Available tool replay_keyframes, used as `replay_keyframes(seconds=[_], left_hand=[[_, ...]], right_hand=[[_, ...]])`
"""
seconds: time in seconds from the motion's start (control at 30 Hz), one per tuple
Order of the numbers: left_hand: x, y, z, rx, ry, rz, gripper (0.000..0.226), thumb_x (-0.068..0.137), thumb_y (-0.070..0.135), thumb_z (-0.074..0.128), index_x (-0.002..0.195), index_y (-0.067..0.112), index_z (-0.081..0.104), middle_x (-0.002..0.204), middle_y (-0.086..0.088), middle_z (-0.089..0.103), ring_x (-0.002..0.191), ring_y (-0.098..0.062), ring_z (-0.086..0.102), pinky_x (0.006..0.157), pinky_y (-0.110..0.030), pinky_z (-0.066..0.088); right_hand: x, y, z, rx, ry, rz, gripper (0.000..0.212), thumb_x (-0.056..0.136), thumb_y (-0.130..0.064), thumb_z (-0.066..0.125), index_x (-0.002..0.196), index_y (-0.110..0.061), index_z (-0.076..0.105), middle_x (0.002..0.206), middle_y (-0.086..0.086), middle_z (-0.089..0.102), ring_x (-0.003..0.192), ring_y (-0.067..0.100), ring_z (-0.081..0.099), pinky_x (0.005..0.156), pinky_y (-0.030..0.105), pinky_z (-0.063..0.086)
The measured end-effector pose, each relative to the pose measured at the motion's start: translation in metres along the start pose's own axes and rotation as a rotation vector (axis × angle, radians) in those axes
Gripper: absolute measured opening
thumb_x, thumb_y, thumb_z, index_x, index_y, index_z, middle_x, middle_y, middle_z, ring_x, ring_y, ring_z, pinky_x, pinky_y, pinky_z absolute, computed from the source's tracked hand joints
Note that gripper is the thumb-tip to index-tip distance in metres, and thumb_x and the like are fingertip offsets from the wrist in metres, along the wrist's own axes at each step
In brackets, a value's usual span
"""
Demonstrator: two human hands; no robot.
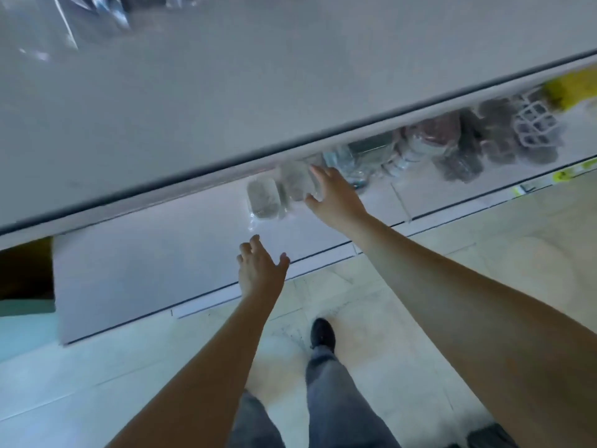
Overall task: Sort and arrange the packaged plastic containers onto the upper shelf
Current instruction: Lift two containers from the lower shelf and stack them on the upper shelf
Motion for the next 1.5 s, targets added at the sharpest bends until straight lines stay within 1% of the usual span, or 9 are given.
replay_keyframes(seconds=[0.2,0.37,0.47,0.67,0.87,1.03,1.13,1.27,1.5], left_hand=[[0.049,-0.003,0.018,0.020,0.146,-0.074,0.084,0.088,0.045,0.069,0.150,0.008,0.026,0.143,-0.019,0.037,0.126,-0.038,0.044,0.097,-0.042,0.046],[0.094,-0.001,0.038,-0.056,0.200,-0.105,0.114,0.079,0.057,0.075,0.157,0.005,0.009,0.152,-0.019,0.031,0.136,-0.036,0.037,0.107,-0.041,0.038],[0.113,0.000,0.047,-0.131,0.221,-0.125,0.121,0.077,0.061,0.075,0.157,0.003,0.006,0.154,-0.018,0.031,0.140,-0.034,0.035,0.110,-0.041,0.035],[0.132,-0.012,0.045,-0.179,0.293,-0.103,0.080,0.075,0.054,0.078,0.132,0.006,0.048,0.129,-0.012,0.056,0.122,-0.032,0.051,0.096,-0.042,0.044],[0.072,-0.031,0.015,-0.329,0.297,-0.090,0.066,0.072,0.049,0.080,0.125,0.018,0.055,0.115,-0.001,0.059,0.104,-0.023,0.058,0.080,-0.034,0.048],[-0.010,-0.032,-0.031,-0.385,0.317,-0.039,0.071,0.075,0.048,0.081,0.135,0.024,0.052,0.127,0.003,0.058,0.112,-0.018,0.058,0.083,-0.031,0.049],[-0.056,-0.028,-0.061,-0.477,0.316,0.004,0.077,0.074,0.045,0.083,0.140,0.028,0.049,0.132,0.005,0.053,0.116,-0.016,0.058,0.094,-0.033,0.053],[-0.105,-0.023,-0.094,-0.596,0.348,0.080,0.079,0.074,0.035,0.087,0.143,0.026,0.049,0.132,0.004,0.050,0.118,-0.010,0.057,0.094,-0.026,0.054],[-0.191,-0.057,-0.152,-0.667,0.461,0.184,0.081,0.072,0.032,0.089,0.142,0.029,0.049,0.131,0.006,0.049,0.115,-0.008,0.059,0.096,-0.031,0.055]], right_hand=[[0.036,0.045,0.054,-0.107,-0.114,0.016,0.082,0.094,-0.045,0.061,0.159,-0.019,0.019,0.163,0.015,0.019,0.149,0.034,0.024,0.116,0.044,0.033],[0.064,0.064,0.088,-0.076,0.003,0.059,0.100,0.086,-0.055,0.069,0.160,-0.019,0.013,0.165,0.019,0.009,0.149,0.039,0.022,0.116,0.045,0.032],[0.075,0.074,0.109,0.030,0.056,0.107,0.116,0.077,-0.060,0.076,0.160,-0.015,0.009,0.163,0.022,0.018,0.148,0.037,0.026,0.116,0.044,0.032],[0.077,0.084,0.117,0.163,0.170,0.088,0.107,0.077,-0.046,0.080,0.160,-0.017,0.019,0.158,0.015,0.035,0.144,0.031,0.037,0.111,0.044,0.041],[0.027,0.071,0.087,0.229,0.171,0.061,0.099,0.082,-0.040,0.076,0.160,-0.022,0.018,0.162,0.009,0.031,0.147,0.028,0.031,0.114,0.042,0.038],[-0.046,0.036,0.045,0.222,0.153,-0.035,0.099,0.083,-0.049,0.073,0.160,-0.026,0.016,0.162,0.008,0.032,0.147,0.026,0.033,0.114,0.046,0.039],[-0.092,0.007,0.013,0.208,0.150,-0.109,0.094,0.085,-0.056,0.066,0.160,-0.030,0.016,0.165,0.005,0.026,0.150,0.024,0.028,0.117,0.041,0.036],[-0.146,-0.028,-0.023,0.214,0.217,-0.182,0.084,0.087,-0.060,0.061,0.158,-0.034,0.025,0.163,0.006,0.029,0.149,0.024,0.029,0.112,0.034,0.038],[-0.229,-0.095,-0.055,0.216,0.305,-0.322,0.079,0.085,-0.048,0.074,0.153,-0.041,0.033,0.161,0.003,0.031,0.143,0.018,0.033,0.102,0.012,0.030]])
Point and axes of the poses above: each hand's wrist, its own x-axis towards the middle knuckle, its own z-axis out of the palm, y = z × x, the point moved 7 cm from there along x, towards the middle knuckle
